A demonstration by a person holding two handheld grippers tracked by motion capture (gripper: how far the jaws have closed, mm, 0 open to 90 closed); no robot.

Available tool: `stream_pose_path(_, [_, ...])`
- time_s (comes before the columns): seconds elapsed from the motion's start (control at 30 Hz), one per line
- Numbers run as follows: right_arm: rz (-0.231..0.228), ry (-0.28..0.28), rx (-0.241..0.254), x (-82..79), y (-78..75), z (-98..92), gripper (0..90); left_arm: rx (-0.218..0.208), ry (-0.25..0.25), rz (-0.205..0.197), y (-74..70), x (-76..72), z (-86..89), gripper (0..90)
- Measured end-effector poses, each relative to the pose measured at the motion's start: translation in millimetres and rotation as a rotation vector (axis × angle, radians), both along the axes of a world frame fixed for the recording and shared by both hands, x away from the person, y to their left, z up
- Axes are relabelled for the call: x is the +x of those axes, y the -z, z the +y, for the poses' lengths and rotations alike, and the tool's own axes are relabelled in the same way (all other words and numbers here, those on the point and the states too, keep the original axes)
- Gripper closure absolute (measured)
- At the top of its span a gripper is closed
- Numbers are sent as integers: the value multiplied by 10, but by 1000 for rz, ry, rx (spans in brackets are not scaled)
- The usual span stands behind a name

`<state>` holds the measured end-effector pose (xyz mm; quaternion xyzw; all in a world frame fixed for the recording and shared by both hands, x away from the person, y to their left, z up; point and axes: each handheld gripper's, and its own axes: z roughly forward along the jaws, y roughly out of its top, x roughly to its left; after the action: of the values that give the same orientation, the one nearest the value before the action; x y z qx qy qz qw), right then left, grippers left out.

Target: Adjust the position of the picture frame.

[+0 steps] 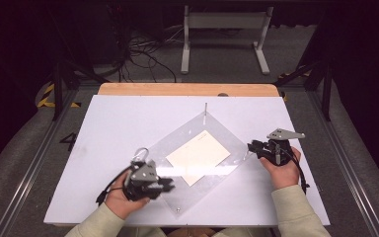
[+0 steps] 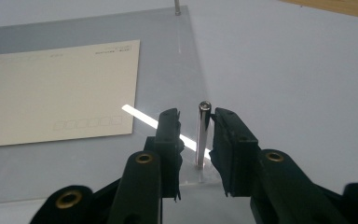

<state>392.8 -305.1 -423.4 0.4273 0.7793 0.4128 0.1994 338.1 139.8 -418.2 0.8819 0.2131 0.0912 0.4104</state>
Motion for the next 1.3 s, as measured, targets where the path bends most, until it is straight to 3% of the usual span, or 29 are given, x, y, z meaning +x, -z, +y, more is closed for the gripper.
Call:
stream_pose_path(0.1, [12, 2, -10, -51, 1, 6, 702, -42, -241, 0, 51, 256, 328, 691])
stream_pose_path(0.17, [13, 4, -22, -86, 2, 15, 705, -41, -330, 4, 99, 371, 476, 631])
stream_pose_path(0.27, [10, -2, -32, -137, 3, 26, 705, -41, -373, 29, 189, 504, 635, 640])
stream_pose_path(0.4, [21, -1, -36, -196, 25, 31, 705, 20, -367, 29, 258, 565, 629, 657])
stream_pose_path(0.6, [16, 26, -19, -181, 61, -26, 681, 121, -312, 42, 341, 574, 512, 692])
stream_pose_path(0.67, [8, 35, 2, -146, 58, -44, 675, 98, -312, 57, 355, 591, 531, 699])
stream_pose_path(0.8, [-5, 40, -3, -58, 67, -11, 680, 94, -323, 34, 371, 591, 543, 755])
stream_pose_path(0.9, [-4, 13, -36, 14, 83, 44, 782, 126, -329, -5, 370, 574, 518, 824])
stream_pose_path(0.93, [-7, 13, -54, 28, 81, 60, 838, 126, -329, -6, 370, 572, 517, 827])
stream_pose_path(0.97, [-17, 17, -84, 40, 67, 71, 845, 125, -328, -6, 370, 572, 520, 828])
stream_pose_path(1.07, [-40, 23, -99, 87, 13, 112, 848, 123, -314, 18, 356, 556, 531, 831])
stream_pose_path(1.2, [-47, 19, -107, 327, -99, 155, 850, 141, -286, 18, 344, 480, 519, 830])
stream_pose_path(1.3, [-58, 12, -143, 583, -220, 257, 850, 138, -279, 20, 344, 462, 537, 830])
